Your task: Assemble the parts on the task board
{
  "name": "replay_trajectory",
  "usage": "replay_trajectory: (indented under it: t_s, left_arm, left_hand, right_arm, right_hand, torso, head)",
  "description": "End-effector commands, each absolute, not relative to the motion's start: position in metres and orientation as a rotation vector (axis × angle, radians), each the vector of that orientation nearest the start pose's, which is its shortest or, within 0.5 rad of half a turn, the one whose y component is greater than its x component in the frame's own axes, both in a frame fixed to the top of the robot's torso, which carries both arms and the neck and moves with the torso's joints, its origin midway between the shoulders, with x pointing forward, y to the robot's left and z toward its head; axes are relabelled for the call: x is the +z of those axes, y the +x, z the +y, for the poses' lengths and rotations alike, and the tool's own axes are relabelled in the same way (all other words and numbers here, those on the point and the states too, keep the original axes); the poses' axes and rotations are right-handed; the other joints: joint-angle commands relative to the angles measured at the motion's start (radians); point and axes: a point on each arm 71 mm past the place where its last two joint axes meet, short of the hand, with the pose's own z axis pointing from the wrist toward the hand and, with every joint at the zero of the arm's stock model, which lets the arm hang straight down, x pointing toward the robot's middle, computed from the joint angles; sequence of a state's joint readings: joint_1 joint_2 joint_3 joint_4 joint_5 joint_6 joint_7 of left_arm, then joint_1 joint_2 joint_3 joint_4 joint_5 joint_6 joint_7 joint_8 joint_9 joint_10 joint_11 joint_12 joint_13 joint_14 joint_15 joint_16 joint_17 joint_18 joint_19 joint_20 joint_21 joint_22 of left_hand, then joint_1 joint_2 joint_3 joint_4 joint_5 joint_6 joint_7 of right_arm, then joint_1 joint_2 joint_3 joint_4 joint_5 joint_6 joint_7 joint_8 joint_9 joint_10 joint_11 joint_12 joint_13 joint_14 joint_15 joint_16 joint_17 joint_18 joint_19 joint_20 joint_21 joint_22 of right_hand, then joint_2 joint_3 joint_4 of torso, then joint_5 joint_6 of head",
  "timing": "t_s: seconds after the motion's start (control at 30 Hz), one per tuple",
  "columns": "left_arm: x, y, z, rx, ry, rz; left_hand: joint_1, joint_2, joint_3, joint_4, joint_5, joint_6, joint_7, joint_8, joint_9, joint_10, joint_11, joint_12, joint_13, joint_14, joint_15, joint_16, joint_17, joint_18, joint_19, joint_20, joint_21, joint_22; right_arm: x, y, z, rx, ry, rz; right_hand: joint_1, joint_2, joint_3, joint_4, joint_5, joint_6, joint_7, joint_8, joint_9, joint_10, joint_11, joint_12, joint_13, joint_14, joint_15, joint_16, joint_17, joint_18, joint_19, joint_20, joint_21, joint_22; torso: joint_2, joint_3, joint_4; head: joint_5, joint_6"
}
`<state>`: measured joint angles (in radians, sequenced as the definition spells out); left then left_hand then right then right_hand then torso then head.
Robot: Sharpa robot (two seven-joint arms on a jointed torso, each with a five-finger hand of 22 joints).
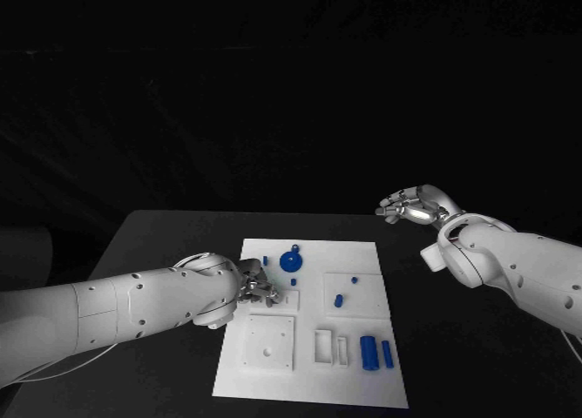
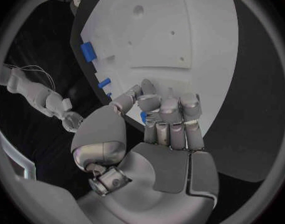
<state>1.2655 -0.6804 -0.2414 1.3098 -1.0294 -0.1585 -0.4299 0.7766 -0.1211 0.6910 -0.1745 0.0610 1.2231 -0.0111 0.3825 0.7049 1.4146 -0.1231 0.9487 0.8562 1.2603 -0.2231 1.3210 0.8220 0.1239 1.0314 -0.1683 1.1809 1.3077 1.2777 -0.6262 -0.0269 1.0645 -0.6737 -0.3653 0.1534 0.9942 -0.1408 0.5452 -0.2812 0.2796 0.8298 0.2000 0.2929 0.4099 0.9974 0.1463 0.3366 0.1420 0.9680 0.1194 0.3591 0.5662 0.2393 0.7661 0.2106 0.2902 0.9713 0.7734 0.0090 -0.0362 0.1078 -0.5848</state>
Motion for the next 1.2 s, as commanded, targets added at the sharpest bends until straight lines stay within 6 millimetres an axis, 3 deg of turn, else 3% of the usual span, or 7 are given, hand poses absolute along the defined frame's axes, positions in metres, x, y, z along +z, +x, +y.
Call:
replay_trajectory:
  t_s: [0.03, 0.33, 0.43, 0.87, 1.2]
  left_arm:
    - [-0.2586, 0.5062, 0.2065, -0.39, -0.317, 2.142]
    - [-0.2588, 0.5061, 0.2076, -0.404, -0.339, 2.145]
    - [-0.2587, 0.5061, 0.2077, -0.404, -0.34, 2.144]
    - [-0.2588, 0.5065, 0.2106, -0.4, -0.35, 2.142]
    - [-0.2587, 0.5072, 0.214, -0.391, -0.358, 2.138]
  left_hand:
    - [0.007, 0.0, -0.001, 0.009, -0.007, -0.009, 0.002, -0.009, -0.002, -0.007, 0.004, 0.003, 0.0, -0.003, 0.001, -0.002, -0.002, -0.008, -0.009, -0.103, -0.003, 0.002]
    - [0.025, 0.033, -0.002, -0.009, -0.006, -0.017, 0.007, -0.018, -0.003, -0.02, 0.008, 0.001, 0.004, -0.012, 0.006, -0.006, -0.006, -0.01, -0.018, -0.101, -0.006, 0.002]
    - [0.033, 0.049, -0.002, -0.025, -0.005, -0.07, 0.022, -0.053, -0.02, -0.017, 0.022, 0.001, 0.003, -0.013, 0.016, -0.003, -0.006, -0.011, -0.022, -0.1, -0.006, 0.003]
    - [0.038, 0.031, -0.002, -0.034, -0.004, -0.104, 0.037, -0.085, -0.041, -0.019, 0.036, 0.0, -0.001, -0.016, 0.03, -0.003, -0.008, -0.014, -0.023, -0.098, -0.008, 0.002]
    - [0.044, 0.033, 0.001, -0.036, -0.001, -0.114, 0.042, -0.095, -0.047, -0.019, 0.04, 0.002, -0.002, -0.016, 0.034, -0.003, -0.008, -0.014, -0.023, -0.099, -0.008, 0.001]
  right_arm:
    - [-0.159, 0.5786, -0.2335, 0.954, 0.556, 1.513]
    - [-0.1591, 0.5787, -0.234, 0.953, 0.556, 1.514]
    - [-0.1591, 0.5787, -0.234, 0.953, 0.556, 1.514]
    - [-0.1592, 0.5786, -0.2345, 0.952, 0.556, 1.515]
    - [-0.1592, 0.5786, -0.2351, 0.951, 0.557, 1.514]
  right_hand:
    - [0.01, 0.001, -0.006, 0.001, 0.005, -0.008, 0.002, 0.005, -0.001, 0.005, 0.002, -0.005, -0.002, 0.0, 0.007, -0.007, -0.002, 0.006, -0.004, 0.002, -0.007, -0.001]
    - [0.01, 0.001, -0.006, 0.002, 0.005, -0.008, 0.002, 0.005, -0.001, 0.006, 0.002, -0.005, -0.003, -0.001, 0.007, -0.008, -0.002, 0.006, -0.005, 0.002, -0.007, -0.001]
    - [0.01, 0.001, -0.006, 0.002, 0.005, -0.007, 0.002, 0.005, -0.001, 0.006, 0.002, -0.005, -0.003, -0.001, 0.007, -0.008, -0.002, 0.006, -0.005, 0.002, -0.007, -0.001]
    - [0.01, 0.001, -0.006, 0.002, 0.005, -0.008, 0.002, 0.005, -0.002, 0.006, 0.002, -0.005, -0.004, -0.001, 0.007, -0.008, -0.002, 0.006, -0.006, 0.002, -0.008, -0.001]
    - [0.01, 0.001, -0.007, 0.002, 0.006, -0.008, 0.002, 0.005, -0.002, 0.006, 0.002, -0.006, -0.006, -0.002, 0.008, -0.009, -0.002, 0.006, -0.006, 0.003, -0.009, -0.001]
  torso:
    - [0.0, 0.0008, -0.0002]
    - [0.0, 0.0017, -0.0004]
    - [0.0, 0.0015, -0.0006]
    - [0.0, 0.0008, -0.0004]
    - [0.0, 0.0008, -0.0007]
  head:
    - [0.001, 0.0]
    - [0.001, 0.0]
    - [0.001, 0.001]
    - [0.0, 0.0]
    - [0.0, -0.001]
